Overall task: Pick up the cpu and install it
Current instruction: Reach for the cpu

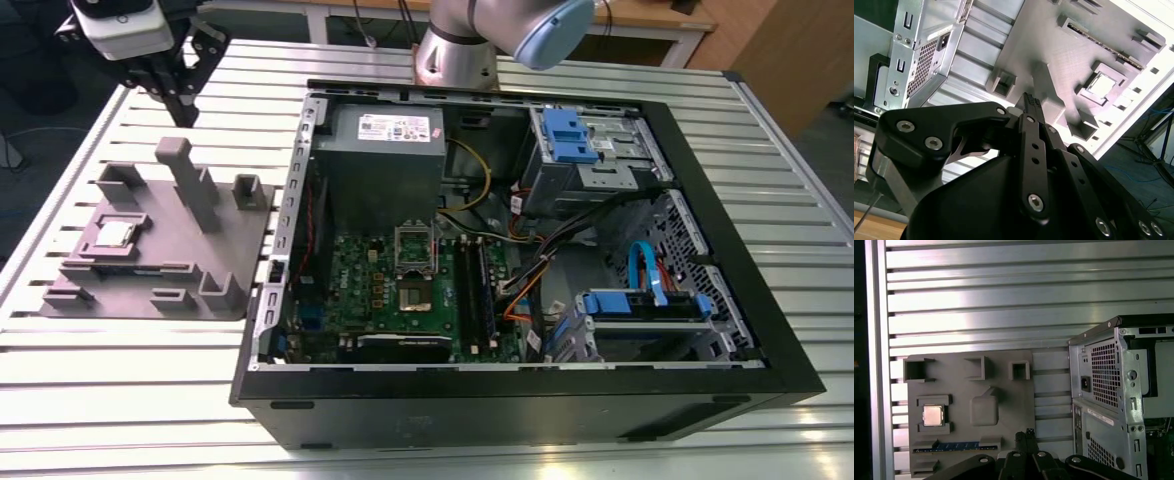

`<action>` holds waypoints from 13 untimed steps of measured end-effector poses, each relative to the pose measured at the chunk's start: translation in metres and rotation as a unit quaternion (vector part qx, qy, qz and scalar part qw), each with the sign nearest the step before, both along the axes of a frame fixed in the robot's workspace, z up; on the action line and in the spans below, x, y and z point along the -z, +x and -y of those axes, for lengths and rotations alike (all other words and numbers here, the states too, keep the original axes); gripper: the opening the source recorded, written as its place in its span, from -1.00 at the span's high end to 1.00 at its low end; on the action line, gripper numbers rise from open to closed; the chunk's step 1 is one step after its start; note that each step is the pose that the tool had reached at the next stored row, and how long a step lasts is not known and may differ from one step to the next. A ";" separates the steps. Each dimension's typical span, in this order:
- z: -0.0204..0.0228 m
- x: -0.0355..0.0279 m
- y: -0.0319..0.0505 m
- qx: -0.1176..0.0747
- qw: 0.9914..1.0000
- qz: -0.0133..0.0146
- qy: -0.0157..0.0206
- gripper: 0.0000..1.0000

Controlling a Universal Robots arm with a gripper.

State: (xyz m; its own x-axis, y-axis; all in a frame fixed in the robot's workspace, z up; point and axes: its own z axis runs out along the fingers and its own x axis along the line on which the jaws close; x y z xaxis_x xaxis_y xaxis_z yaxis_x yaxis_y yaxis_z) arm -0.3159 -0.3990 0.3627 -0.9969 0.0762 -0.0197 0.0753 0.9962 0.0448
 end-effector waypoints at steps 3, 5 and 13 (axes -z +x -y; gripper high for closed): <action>0.0000 0.0004 -0.0028 0.000 1.000 0.000 0.000 0.77; 0.0000 0.0005 -0.0032 0.000 1.000 0.000 0.000 0.77; 0.0000 0.0008 -0.0056 0.000 1.000 0.000 0.000 0.77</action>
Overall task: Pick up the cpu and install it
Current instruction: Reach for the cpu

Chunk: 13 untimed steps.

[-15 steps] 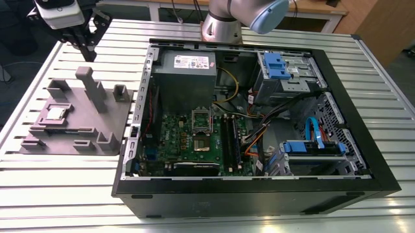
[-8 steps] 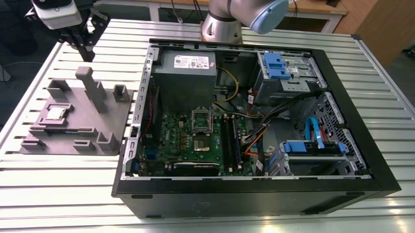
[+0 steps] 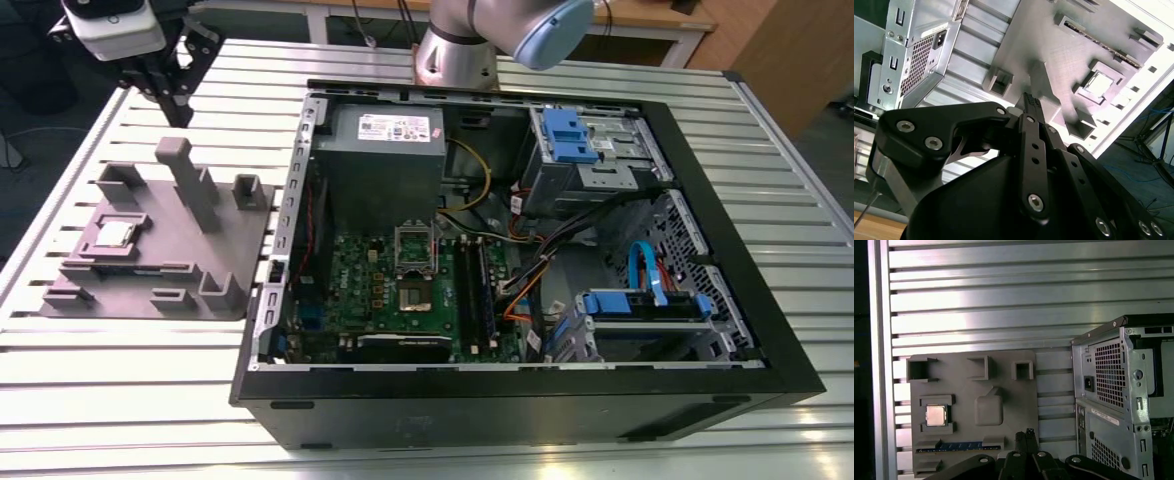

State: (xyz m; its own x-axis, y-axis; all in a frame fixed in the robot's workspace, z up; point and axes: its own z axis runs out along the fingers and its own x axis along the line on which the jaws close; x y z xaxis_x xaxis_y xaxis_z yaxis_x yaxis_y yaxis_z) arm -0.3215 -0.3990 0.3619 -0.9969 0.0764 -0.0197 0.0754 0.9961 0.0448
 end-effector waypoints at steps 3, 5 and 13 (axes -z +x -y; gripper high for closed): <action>0.0000 0.0001 -0.0025 0.000 1.000 0.000 0.000 0.77; 0.0000 0.0002 -0.0038 0.000 1.000 0.000 0.000 0.77; 0.0000 0.0007 -0.0077 0.000 1.000 0.000 0.000 0.77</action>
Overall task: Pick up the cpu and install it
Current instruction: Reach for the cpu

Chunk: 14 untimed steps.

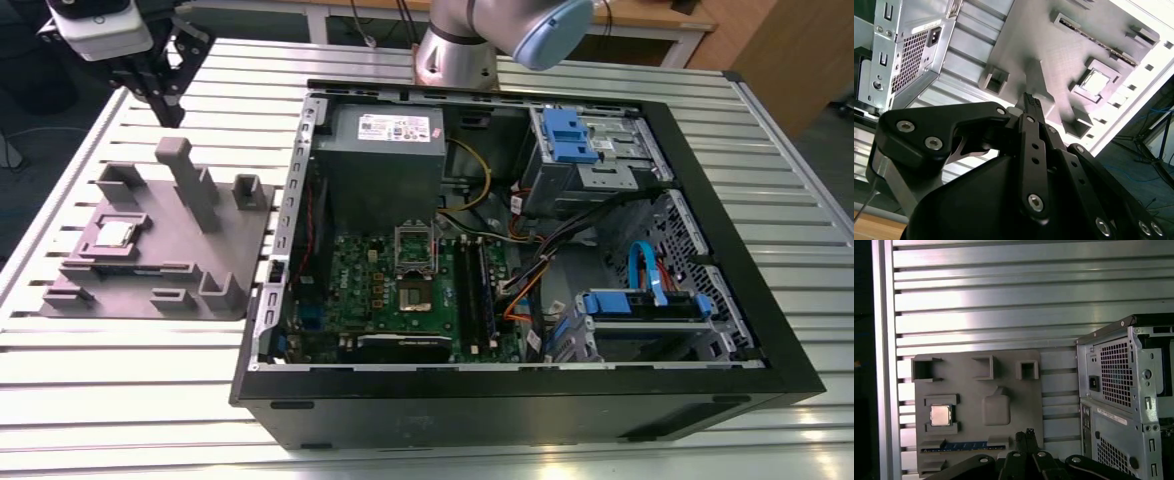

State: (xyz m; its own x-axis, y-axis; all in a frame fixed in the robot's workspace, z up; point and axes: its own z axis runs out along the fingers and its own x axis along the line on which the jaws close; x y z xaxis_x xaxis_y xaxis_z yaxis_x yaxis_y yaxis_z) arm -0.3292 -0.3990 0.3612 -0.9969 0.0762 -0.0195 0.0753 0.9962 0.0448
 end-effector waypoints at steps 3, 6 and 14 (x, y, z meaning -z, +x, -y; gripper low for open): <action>0.0000 0.0001 -0.0008 0.000 1.000 0.000 0.000 0.77; 0.0000 0.0002 -0.0015 0.000 1.000 0.000 0.000 0.77; 0.0000 0.0007 -0.0042 0.000 1.000 0.000 0.000 0.77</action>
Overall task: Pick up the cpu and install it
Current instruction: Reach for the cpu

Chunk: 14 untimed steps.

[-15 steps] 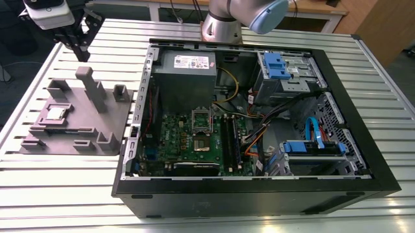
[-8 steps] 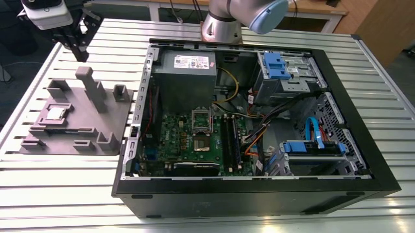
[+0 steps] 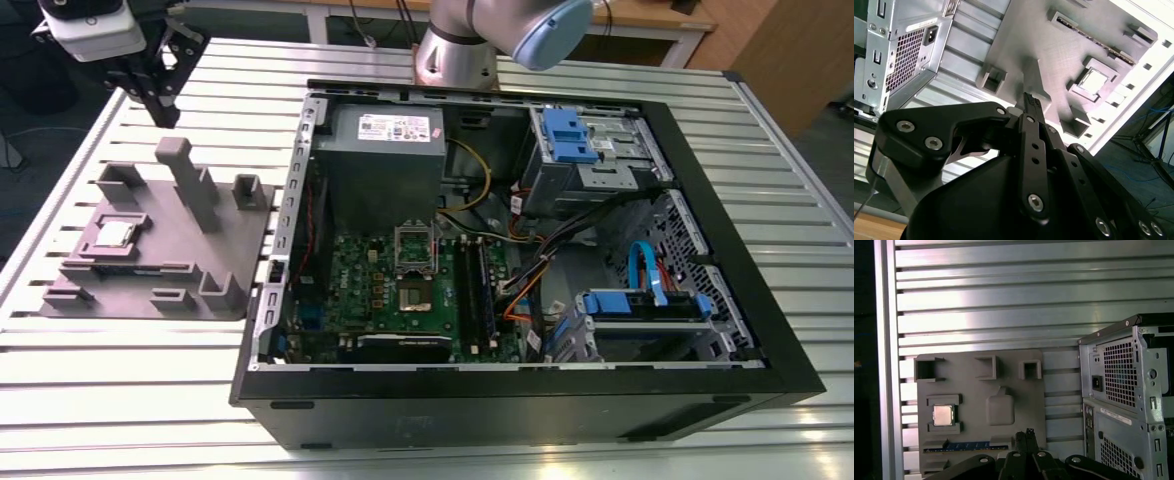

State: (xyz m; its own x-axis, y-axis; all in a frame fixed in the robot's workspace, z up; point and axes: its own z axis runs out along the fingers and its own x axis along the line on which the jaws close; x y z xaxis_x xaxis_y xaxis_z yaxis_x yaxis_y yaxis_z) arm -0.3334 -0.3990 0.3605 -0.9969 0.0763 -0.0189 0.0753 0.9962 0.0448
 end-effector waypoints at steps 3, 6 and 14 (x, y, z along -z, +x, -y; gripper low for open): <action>0.0000 0.0002 -0.0009 0.000 1.000 0.000 0.000 0.77; 0.0000 0.0003 -0.0018 0.000 1.000 0.000 0.000 0.77; 0.0000 0.0005 -0.0045 0.000 1.000 0.000 0.000 0.77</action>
State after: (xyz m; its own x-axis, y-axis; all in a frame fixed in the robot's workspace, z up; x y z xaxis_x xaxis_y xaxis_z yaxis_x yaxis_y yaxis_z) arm -0.3379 -0.3990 0.3600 -0.9969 0.0762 -0.0185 0.0754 0.9962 0.0447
